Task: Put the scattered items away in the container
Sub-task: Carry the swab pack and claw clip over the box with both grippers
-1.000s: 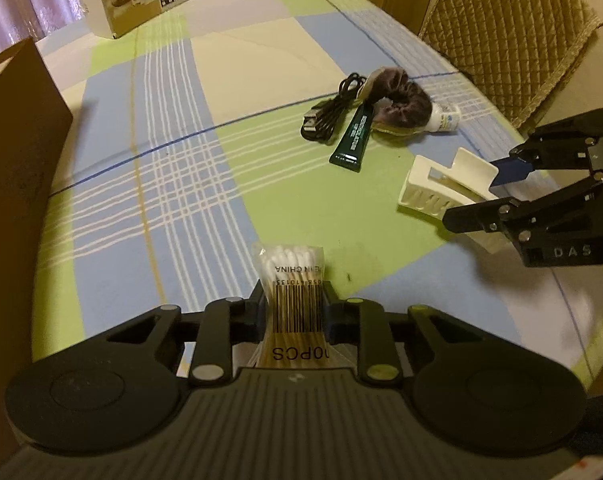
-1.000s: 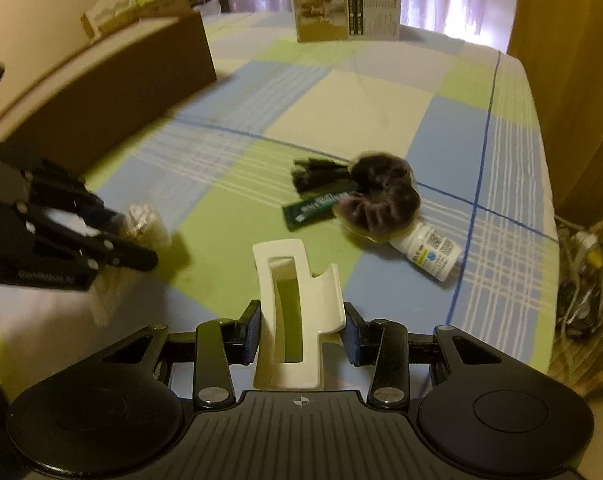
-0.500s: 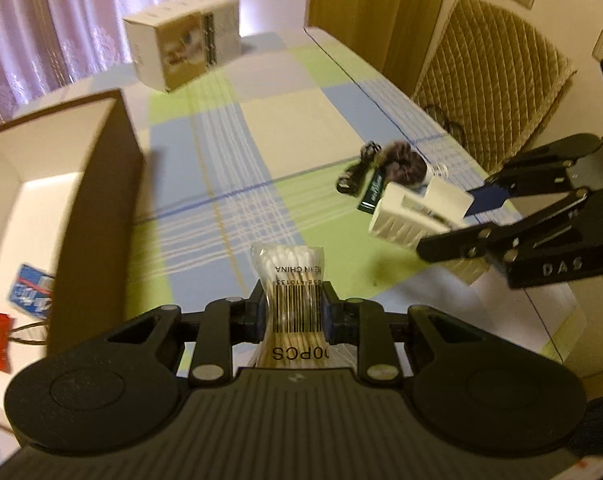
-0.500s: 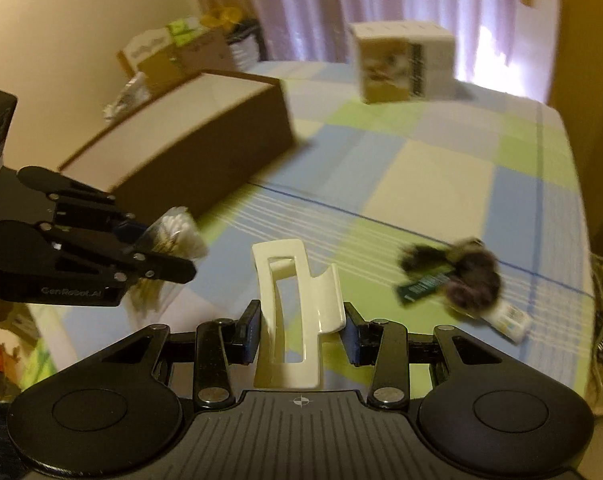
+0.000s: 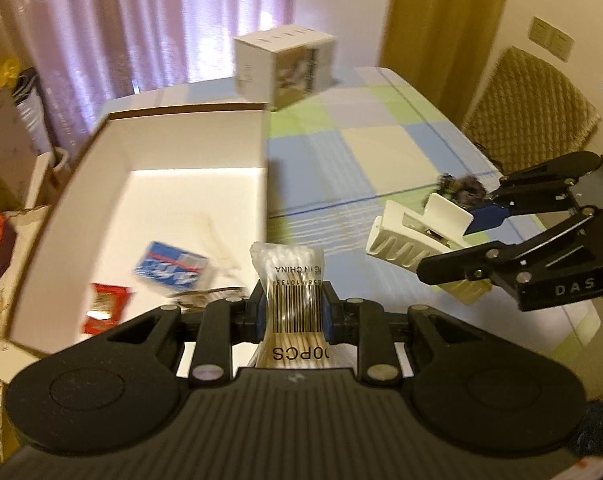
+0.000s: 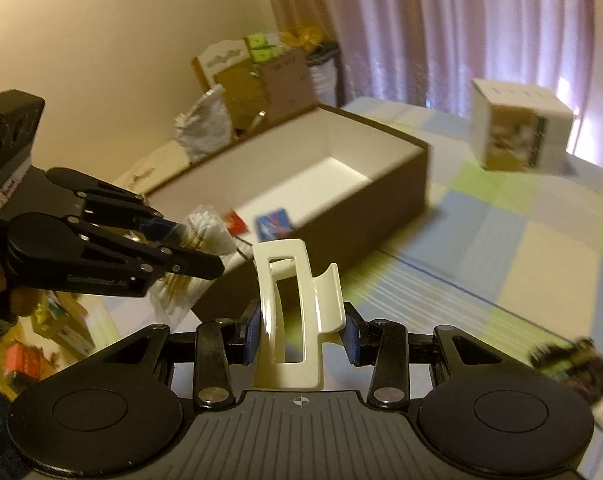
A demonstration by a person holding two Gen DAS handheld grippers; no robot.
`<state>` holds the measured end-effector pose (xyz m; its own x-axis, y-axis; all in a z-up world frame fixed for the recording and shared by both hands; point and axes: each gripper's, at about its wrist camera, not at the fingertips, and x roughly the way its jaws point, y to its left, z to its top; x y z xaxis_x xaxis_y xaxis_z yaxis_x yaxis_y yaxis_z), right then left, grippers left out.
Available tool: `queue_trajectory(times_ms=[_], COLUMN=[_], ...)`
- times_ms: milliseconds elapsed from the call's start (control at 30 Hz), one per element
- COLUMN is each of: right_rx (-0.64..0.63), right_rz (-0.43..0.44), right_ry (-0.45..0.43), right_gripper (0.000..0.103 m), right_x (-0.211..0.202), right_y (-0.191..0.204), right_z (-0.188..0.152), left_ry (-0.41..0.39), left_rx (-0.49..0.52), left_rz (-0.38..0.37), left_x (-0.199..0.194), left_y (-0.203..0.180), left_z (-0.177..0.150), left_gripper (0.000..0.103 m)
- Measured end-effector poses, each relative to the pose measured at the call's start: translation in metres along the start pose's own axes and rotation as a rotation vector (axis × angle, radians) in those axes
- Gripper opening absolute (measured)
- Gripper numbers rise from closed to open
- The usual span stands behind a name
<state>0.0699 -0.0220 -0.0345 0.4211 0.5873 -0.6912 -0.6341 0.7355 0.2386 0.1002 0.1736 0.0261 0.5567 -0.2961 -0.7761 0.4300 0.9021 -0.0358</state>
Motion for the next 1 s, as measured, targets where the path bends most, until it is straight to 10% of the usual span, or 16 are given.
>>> queue_trajectory(times_ms=[433,1000], right_rx=[0.0,0.075], right_rz=[-0.013,-0.133], right_ry=[-0.028,0.168], right_gripper=[0.038,0.038], right_x=[0.092,0.233], right_y=[0.038,-0.014], right_z=[0.082,0.132], left_ry=[-0.037,0.142], left_rx=[-0.003,-0.041], left_rz=[0.07,0.035], left_x=[0.012,0.131], left_y=[0.104,0.182], left_z=[0.022,0.049], left_gripper=[0.021,0.021])
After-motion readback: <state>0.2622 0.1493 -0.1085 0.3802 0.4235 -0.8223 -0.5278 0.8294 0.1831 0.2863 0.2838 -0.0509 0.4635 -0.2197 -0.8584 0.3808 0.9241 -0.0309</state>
